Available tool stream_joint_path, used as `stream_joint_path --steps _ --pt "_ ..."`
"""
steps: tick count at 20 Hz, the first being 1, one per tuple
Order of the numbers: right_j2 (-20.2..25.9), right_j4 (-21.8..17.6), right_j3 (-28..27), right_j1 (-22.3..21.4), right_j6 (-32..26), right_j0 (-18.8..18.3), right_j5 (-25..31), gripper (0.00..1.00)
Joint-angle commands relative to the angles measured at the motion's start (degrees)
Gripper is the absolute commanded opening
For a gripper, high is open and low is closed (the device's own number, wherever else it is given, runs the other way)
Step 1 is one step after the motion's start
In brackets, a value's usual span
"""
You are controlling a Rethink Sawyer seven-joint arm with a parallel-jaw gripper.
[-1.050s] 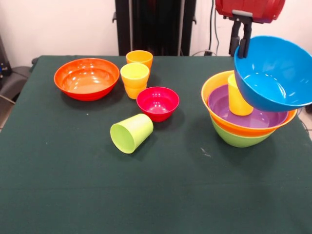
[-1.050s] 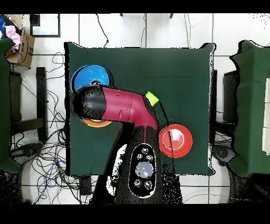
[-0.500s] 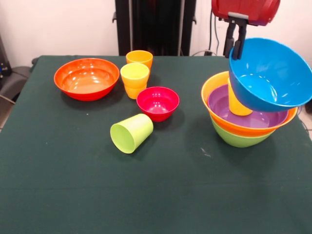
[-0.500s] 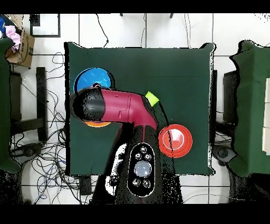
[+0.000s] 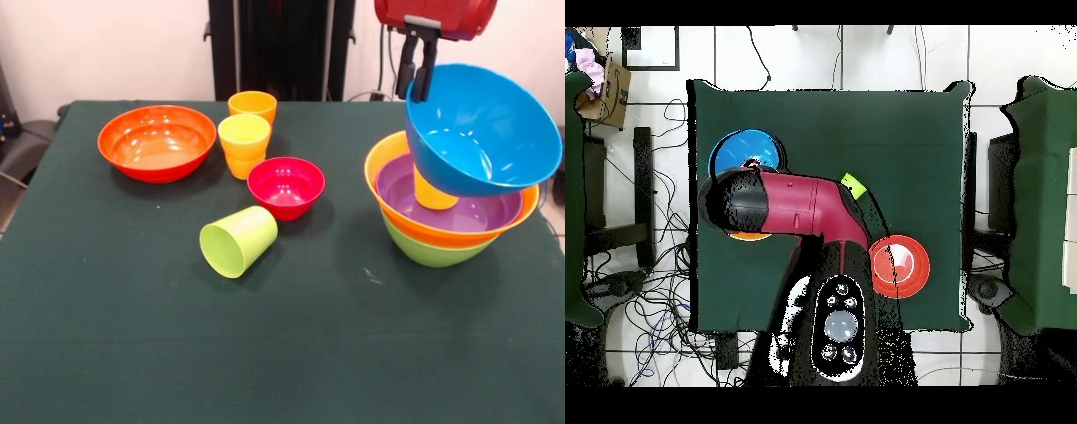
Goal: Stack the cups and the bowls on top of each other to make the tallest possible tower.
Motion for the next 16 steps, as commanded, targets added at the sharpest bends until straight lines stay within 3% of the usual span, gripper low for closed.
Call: stream_joint_path --steps 1,8,16 --pt "6.08 -2.52 7.03 -3.29 -3.82 -0.77 0.22 0.00" --pt "5.69 -2.82 8.61 -5.90 -4.05 -0.35 4.82 0.00" --pt "5.20 -4.19 13.64 -6.12 -1.99 0.26 -0.75 0.00"
